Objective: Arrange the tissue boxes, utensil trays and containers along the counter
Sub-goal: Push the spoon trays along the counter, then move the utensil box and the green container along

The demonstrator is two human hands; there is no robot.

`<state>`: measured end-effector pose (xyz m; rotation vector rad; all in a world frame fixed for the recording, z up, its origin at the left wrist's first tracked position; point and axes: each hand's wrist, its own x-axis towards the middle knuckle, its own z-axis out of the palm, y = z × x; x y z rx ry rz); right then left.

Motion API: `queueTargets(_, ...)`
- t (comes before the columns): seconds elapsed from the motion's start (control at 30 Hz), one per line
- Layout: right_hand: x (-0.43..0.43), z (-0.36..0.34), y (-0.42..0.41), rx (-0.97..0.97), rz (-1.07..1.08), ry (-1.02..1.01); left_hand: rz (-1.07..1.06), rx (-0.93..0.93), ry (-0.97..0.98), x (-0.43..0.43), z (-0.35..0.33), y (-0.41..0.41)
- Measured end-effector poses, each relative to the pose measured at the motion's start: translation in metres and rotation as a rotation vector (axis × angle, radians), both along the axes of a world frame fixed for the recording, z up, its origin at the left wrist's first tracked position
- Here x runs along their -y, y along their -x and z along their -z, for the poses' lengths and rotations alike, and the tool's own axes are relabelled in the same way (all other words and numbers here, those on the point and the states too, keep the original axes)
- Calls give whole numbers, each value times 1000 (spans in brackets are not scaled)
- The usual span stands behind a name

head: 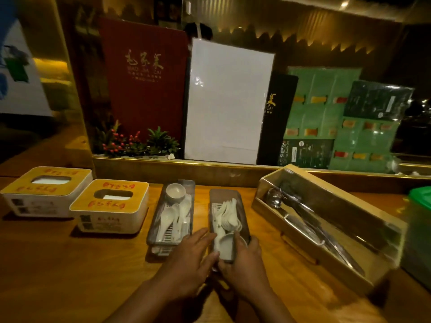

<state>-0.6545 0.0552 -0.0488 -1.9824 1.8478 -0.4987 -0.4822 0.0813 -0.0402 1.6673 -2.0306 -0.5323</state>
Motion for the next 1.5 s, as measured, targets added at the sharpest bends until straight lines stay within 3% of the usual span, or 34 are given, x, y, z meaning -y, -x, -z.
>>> queueTargets(0.17, 15, 15, 20, 14, -170, -30, -157, 115, 64, 4, 10, 29)
queueTargets(0.37, 14, -4, 80, 262, -310, -13, -268, 120, 142, 5, 10, 47)
queueTargets(0.47, 7, -32, 135, 275, -94, 276, -298, 36, 191, 22, -6, 59)
queueTargets(0.57, 7, -45, 194, 283, 315, 594, -236, -118, 267, 59, -26, 76)
queueTargets(0.67, 2, -46, 238, 372, 637, 598, -195, -239, 256, 111, -43, 103)
queueTargets(0.77, -7, -39, 272, 329, 765, 631, -240, -365, 122, 164, -52, 135)
queueTargets(0.83, -8, -35, 291, 376, 793, 497, -230, -446, 52, 190, -55, 153)
queueTargets(0.97, -6, -21, 306, 667, 640, 220, -174, -514, -20, 210, -53, 174)
queueTargets(1.17, 11, -25, 336, 672, 688, 143, -220, -525, 80, 173, -35, 173)
queueTargets(1.3, 42, -17, 371, 848, 746, 75, -236, -555, 144, 135, -27, 183)
queueTargets(1.5, 71, -35, 382, 938, 672, 31, -231, -536, 125, 111, -26, 199)
